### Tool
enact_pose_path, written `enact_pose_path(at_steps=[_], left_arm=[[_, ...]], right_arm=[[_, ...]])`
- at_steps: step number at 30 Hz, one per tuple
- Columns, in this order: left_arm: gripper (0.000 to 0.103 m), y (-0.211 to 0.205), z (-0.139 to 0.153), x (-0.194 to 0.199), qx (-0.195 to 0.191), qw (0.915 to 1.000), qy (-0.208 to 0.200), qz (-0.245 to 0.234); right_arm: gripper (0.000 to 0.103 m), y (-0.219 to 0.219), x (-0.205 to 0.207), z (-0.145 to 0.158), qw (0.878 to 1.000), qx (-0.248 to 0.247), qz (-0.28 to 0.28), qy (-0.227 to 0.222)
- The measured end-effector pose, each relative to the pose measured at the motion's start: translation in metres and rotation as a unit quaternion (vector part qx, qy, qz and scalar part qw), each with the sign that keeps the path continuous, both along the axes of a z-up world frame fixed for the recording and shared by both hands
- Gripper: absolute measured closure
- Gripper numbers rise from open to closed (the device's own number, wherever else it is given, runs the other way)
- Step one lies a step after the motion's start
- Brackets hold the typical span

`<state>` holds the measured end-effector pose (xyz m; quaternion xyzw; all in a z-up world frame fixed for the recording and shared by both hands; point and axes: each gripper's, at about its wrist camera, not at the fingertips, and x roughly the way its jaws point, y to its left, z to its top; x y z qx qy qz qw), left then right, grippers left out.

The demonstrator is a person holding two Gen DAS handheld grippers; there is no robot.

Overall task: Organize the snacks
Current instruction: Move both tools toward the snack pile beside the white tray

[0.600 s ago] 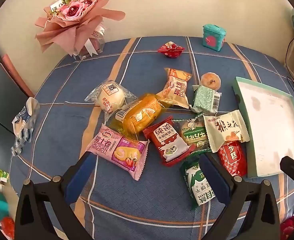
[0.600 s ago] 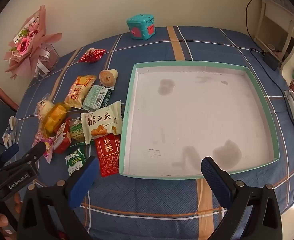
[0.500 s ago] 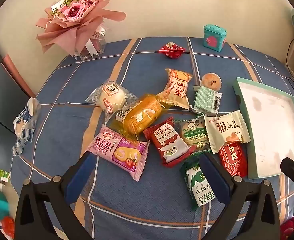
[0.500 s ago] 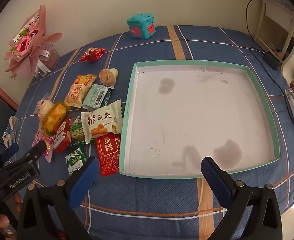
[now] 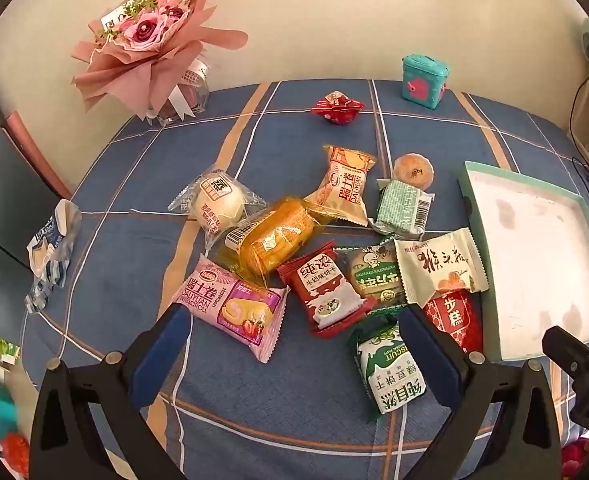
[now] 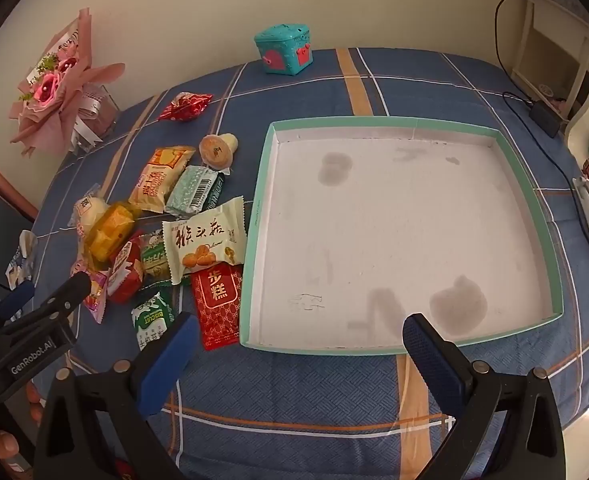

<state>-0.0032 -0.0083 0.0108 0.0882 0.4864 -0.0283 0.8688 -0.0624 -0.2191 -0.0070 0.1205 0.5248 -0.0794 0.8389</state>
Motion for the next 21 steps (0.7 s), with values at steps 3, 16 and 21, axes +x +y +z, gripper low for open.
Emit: enact_pose_path(at_steps=[3, 16, 21], left_arm=[[0.0, -0.002, 0.004, 0.0, 0.0, 1.0, 0.003, 0.004], [0.0, -0.008, 0.013, -0.001, -0.005, 0.9996, 0.022, 0.019], [0.0, -0.009, 0.01, 0.0, 0.003, 0.9994, 0.022, 0.026]], right_arm=[[0.0, 0.001, 0.001, 0.0, 1.0, -0.001, 0.001, 0.0], [0.0, 0.004, 0.003, -0.003, 1.0, -0.007, 0.004, 0.007], [0.0, 0.002, 0.004, -0.005, 1.0, -0.007, 0.002, 0.009]])
